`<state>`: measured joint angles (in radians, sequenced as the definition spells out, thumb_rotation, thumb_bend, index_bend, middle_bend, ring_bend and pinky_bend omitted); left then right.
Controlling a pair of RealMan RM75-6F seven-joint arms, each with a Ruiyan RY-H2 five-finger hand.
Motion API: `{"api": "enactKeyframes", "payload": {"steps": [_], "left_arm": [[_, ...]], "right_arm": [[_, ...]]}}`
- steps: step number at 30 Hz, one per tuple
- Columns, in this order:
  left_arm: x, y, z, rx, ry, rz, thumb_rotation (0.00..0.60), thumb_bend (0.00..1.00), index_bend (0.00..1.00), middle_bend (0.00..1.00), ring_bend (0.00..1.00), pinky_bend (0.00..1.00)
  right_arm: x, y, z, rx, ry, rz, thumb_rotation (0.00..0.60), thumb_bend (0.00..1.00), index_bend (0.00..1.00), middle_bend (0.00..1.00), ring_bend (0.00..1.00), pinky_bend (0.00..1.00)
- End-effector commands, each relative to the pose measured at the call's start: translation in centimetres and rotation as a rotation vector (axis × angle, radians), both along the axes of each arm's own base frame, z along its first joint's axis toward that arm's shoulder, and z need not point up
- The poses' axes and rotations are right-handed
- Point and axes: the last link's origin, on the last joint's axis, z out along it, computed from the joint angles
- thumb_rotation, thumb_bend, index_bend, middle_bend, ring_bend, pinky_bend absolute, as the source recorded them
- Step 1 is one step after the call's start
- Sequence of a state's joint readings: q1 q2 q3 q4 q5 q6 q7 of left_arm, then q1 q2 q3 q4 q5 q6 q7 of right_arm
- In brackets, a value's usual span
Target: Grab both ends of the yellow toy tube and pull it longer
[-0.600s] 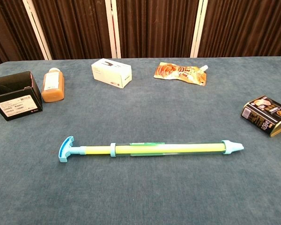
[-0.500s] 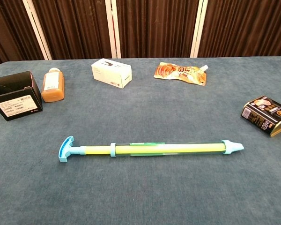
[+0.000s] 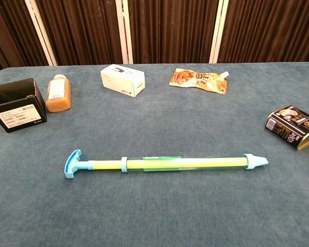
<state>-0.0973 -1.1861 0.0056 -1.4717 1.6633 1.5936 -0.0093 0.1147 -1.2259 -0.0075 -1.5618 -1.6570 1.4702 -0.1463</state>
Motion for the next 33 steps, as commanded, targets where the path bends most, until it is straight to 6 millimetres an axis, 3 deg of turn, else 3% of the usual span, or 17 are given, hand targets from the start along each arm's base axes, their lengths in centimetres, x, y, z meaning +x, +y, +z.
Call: {"api": "enactKeyframes", "payload": {"steps": [1, 6, 11, 17, 23, 33], "left_arm": [[-0.1, 0.1, -0.1, -0.004, -0.004, -0.003, 0.600, 0.07, 0.04, 0.04, 0.03, 0.11], [0.1, 0.0, -0.3, -0.016, -0.003, -0.016, 0.600, 0.07, 0.04, 0.04, 0.03, 0.11], [0.3, -0.1, -0.4, -0.023, -0.010, -0.030, 0.600, 0.07, 0.04, 0.05, 0.03, 0.11], [0.2, -0.2, -0.2, -0.021, -0.019, -0.029, 0.600, 0.07, 0.04, 0.05, 0.03, 0.11], [0.1, -0.1, -0.1, -0.018, -0.025, -0.023, 0.600, 0.07, 0.04, 0.05, 0.03, 0.11], [-0.1, 0.4, -0.2, -0.019, -0.021, -0.008, 0.600, 0.07, 0.04, 0.05, 0.03, 0.11]], "right_arm": [[0.8, 0.4, -1.2, 0.007, -0.018, 0.051, 0.600, 0.11, 0.45, 0.00, 0.00, 0.00], [2.3, 0.7, -4.3, 0.026, 0.000, 0.133, 0.600, 0.19, 0.57, 0.02, 0.00, 0.00], [3.8, 0.6, -7.5, 0.079, 0.014, 0.174, 0.600, 0.20, 0.58, 0.02, 0.00, 0.00], [5.5, -0.3, -10.0, 0.115, 0.018, 0.201, 0.600, 0.26, 0.57, 0.02, 0.00, 0.00], [7.1, -1.6, -11.7, 0.140, 0.046, 0.220, 0.600, 0.33, 0.50, 0.01, 0.00, 0.00], [9.3, -4.4, -14.0, 0.180, 0.066, 0.229, 0.600, 0.33, 0.39, 0.00, 0.00, 0.00]]}}
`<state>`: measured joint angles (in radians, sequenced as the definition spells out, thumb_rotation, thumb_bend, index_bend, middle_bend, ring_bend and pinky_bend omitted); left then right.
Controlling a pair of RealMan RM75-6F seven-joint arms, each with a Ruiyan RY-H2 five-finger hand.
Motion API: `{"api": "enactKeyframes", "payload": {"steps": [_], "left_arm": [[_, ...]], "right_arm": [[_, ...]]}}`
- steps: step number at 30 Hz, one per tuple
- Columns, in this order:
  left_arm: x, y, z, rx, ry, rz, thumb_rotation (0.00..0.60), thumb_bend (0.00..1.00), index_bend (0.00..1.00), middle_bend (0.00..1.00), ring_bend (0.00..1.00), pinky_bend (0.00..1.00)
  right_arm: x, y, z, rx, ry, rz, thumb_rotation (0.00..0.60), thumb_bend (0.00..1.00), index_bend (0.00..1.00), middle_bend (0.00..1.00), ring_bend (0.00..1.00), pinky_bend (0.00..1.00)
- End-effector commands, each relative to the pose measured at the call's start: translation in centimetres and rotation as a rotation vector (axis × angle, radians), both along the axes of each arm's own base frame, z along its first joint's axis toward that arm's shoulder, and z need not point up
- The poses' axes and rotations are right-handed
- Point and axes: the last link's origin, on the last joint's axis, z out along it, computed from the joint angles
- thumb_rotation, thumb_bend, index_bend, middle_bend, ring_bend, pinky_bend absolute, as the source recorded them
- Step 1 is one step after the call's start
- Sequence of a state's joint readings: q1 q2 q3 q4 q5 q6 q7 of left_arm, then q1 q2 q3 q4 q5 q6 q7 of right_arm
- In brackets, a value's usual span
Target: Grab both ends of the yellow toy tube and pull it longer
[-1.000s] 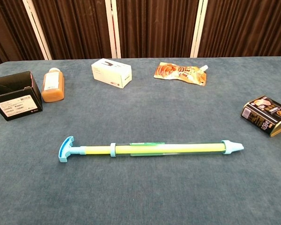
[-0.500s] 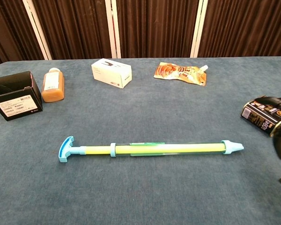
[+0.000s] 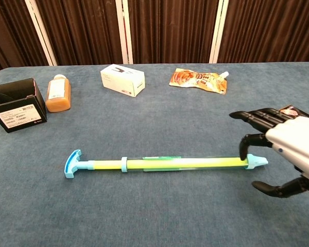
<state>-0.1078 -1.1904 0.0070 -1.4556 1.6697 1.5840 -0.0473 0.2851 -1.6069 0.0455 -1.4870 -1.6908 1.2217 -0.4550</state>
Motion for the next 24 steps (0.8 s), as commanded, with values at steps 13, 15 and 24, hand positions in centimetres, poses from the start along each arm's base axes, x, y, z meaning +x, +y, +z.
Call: {"api": "enactKeyframes", "payload": {"steps": [13, 15, 24], "left_arm": [[-0.1, 0.8, -0.2, 0.019, 0.017, 0.029, 0.600, 0.07, 0.04, 0.05, 0.03, 0.11], [-0.2, 0.9, -0.2, 0.022, 0.017, 0.033, 0.600, 0.07, 0.04, 0.05, 0.03, 0.11], [-0.4, 1.3, -0.2, 0.031, 0.022, 0.050, 0.600, 0.07, 0.04, 0.06, 0.03, 0.11]], "right_arm": [[2.2, -4.4, -3.0, 0.039, 0.037, 0.002, 0.600, 0.34, 0.39, 0.00, 0.00, 0.00], [2.4, -4.7, -3.2, 0.040, 0.042, 0.002, 0.600, 0.34, 0.39, 0.00, 0.00, 0.00], [2.3, -5.7, -3.6, 0.040, 0.066, -0.010, 0.600, 0.34, 0.39, 0.00, 0.00, 0.00]]}}
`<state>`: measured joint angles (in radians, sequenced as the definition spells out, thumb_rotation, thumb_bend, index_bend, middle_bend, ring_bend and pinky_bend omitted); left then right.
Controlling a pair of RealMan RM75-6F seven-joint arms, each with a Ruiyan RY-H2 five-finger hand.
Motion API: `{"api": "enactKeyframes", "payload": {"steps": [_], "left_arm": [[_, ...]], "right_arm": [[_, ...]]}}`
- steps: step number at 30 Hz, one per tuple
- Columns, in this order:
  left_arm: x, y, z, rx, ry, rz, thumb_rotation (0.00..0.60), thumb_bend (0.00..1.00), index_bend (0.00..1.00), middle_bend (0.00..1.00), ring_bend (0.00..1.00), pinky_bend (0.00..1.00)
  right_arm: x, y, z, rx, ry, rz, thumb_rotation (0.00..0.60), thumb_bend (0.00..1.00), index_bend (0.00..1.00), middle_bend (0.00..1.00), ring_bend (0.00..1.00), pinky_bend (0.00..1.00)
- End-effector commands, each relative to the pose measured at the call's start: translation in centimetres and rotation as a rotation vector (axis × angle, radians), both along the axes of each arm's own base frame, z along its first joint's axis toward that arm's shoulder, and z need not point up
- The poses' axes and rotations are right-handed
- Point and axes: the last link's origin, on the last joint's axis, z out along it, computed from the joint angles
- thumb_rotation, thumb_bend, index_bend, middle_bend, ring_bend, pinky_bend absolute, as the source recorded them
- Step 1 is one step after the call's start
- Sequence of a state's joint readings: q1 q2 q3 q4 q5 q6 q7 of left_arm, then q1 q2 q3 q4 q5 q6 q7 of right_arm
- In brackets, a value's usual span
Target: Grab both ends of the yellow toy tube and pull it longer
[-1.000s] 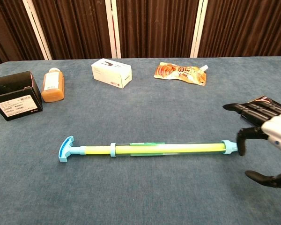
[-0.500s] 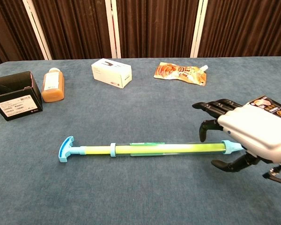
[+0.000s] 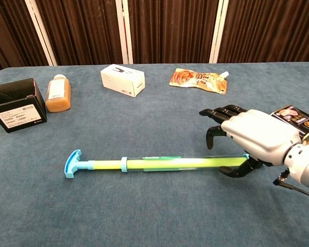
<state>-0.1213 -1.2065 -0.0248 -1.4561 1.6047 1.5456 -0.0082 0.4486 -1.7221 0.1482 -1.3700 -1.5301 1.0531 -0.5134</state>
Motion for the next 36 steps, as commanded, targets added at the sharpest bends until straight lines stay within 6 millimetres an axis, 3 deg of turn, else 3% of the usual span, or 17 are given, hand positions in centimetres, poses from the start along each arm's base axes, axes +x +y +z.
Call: {"api": "enactKeyframes", "payload": {"steps": [1, 15, 29, 33, 36], "left_arm": [[0.0, 0.1, -0.1, -0.002, 0.003, 0.003, 0.600, 0.07, 0.04, 0.06, 0.03, 0.11], [0.1, 0.4, -0.7, -0.005, 0.023, 0.011, 0.600, 0.08, 0.04, 0.06, 0.03, 0.11], [0.3, 0.5, -1.3, -0.029, 0.037, 0.010, 0.600, 0.09, 0.05, 0.09, 0.04, 0.11], [0.3, 0.6, -1.5, -0.034, 0.042, -0.001, 0.600, 0.11, 0.09, 0.10, 0.04, 0.11], [0.7, 1.2, -2.2, -0.049, 0.015, -0.031, 0.600, 0.13, 0.19, 0.10, 0.04, 0.11]], "right_arm": [[-0.3, -0.1, 0.0, 0.001, 0.003, -0.009, 0.600, 0.34, 0.39, 0.00, 0.00, 0.00], [-2.1, -0.7, 0.6, 0.000, 0.019, -0.050, 0.600, 0.35, 0.43, 0.00, 0.00, 0.00], [-2.8, -0.8, 0.6, 0.024, 0.019, -0.067, 0.600, 0.40, 0.57, 0.04, 0.00, 0.00], [-2.9, -0.7, 0.6, 0.026, 0.021, -0.064, 0.600, 0.45, 0.65, 0.06, 0.00, 0.00], [-2.8, -0.4, 0.7, 0.027, 0.018, -0.061, 0.600, 0.46, 0.71, 0.08, 0.00, 0.00]]}}
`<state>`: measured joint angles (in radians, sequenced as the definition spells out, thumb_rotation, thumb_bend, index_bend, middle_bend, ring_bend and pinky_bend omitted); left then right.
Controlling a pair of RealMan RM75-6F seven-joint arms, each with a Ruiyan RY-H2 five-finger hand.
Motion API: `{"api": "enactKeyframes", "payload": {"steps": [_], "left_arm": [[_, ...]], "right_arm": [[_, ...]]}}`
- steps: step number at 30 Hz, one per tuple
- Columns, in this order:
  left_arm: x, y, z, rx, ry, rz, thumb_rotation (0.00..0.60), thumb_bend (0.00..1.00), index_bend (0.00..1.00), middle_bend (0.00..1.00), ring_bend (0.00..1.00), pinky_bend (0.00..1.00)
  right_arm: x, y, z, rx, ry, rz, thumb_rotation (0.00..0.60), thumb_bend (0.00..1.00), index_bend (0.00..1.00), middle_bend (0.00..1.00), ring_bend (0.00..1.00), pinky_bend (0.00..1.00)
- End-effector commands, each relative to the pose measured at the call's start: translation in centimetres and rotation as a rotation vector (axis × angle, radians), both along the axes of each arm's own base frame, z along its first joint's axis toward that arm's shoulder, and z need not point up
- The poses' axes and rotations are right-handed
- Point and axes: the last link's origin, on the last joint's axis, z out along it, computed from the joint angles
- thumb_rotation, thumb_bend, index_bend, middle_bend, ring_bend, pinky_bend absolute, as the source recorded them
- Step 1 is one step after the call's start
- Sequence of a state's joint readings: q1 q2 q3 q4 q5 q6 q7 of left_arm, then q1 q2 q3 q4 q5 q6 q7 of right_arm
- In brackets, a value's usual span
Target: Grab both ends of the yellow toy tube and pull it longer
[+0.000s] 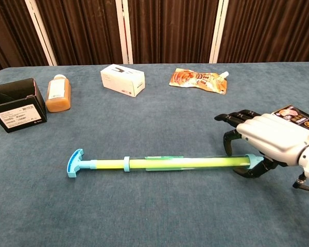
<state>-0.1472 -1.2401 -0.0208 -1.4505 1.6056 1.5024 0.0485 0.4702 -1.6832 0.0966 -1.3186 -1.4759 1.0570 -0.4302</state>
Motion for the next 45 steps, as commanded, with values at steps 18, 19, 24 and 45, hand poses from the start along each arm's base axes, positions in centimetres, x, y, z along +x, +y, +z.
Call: {"api": "enactKeyframes", "payload": {"steps": [18, 19, 24, 45], "left_arm": [[4.4, 6.1, -10.8, -0.184, -0.231, -0.162, 0.600, 0.19, 0.40, 0.10, 0.04, 0.11], [4.7, 6.3, -11.3, -0.195, -0.236, -0.164, 0.600, 0.18, 0.40, 0.10, 0.04, 0.11], [5.9, 7.0, -13.0, -0.232, -0.263, -0.166, 0.600, 0.16, 0.43, 0.10, 0.04, 0.11], [10.1, 7.7, -19.7, -0.414, -0.264, -0.184, 0.600, 0.08, 0.48, 0.12, 0.04, 0.11]], "right_arm": [[0.9, 1.6, 1.4, -0.022, -0.050, 0.038, 0.600, 0.46, 0.76, 0.10, 0.00, 0.00], [1.0, 1.6, 1.5, -0.023, -0.051, 0.041, 0.600, 0.46, 0.76, 0.10, 0.00, 0.00], [1.4, 1.7, 1.7, -0.024, -0.058, 0.050, 0.600, 0.46, 0.75, 0.10, 0.00, 0.00], [2.9, 2.5, 2.9, -0.038, -0.098, 0.084, 0.600, 0.46, 0.75, 0.10, 0.00, 0.00]]}}
